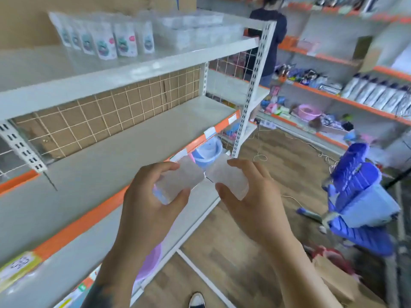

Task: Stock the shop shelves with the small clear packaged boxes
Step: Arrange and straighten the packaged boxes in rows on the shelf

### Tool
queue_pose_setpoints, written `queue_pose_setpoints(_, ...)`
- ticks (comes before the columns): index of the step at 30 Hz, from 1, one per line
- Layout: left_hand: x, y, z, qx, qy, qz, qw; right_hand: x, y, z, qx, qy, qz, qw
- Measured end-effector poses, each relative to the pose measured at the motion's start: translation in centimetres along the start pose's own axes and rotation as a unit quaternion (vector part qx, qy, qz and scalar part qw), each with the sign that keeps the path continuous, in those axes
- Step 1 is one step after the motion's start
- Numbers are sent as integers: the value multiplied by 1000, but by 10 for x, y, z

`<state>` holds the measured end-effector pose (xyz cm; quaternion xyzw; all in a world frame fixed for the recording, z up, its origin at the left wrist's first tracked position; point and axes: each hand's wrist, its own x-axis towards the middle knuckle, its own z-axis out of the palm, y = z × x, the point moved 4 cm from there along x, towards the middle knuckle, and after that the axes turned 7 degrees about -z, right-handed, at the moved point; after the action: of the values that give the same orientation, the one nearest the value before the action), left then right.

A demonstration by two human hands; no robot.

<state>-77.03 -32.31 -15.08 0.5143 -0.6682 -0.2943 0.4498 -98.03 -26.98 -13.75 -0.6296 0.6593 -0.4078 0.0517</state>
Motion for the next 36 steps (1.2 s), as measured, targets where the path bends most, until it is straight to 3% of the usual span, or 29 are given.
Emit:
queue_pose_setpoints(9,140,14,54,-14,28,67,997,139,53,8,-49,9,-1,999)
queue_pose_setpoints(18,225,28,116,43,-17,92,995,209,104,-1,-50,33,29,998)
queue_pose_setpoints(22,250,32,142,64,-4,92,994,239,131,-1,-27,32,24,999)
queue_pose_setpoints(29,299,75,170,56,86,119,988,344,181,-12,37,5,-69,997)
queue_pose_setpoints(36,393,123,198,146,169,65,973,491,206,-21,81,-50,-200,975)
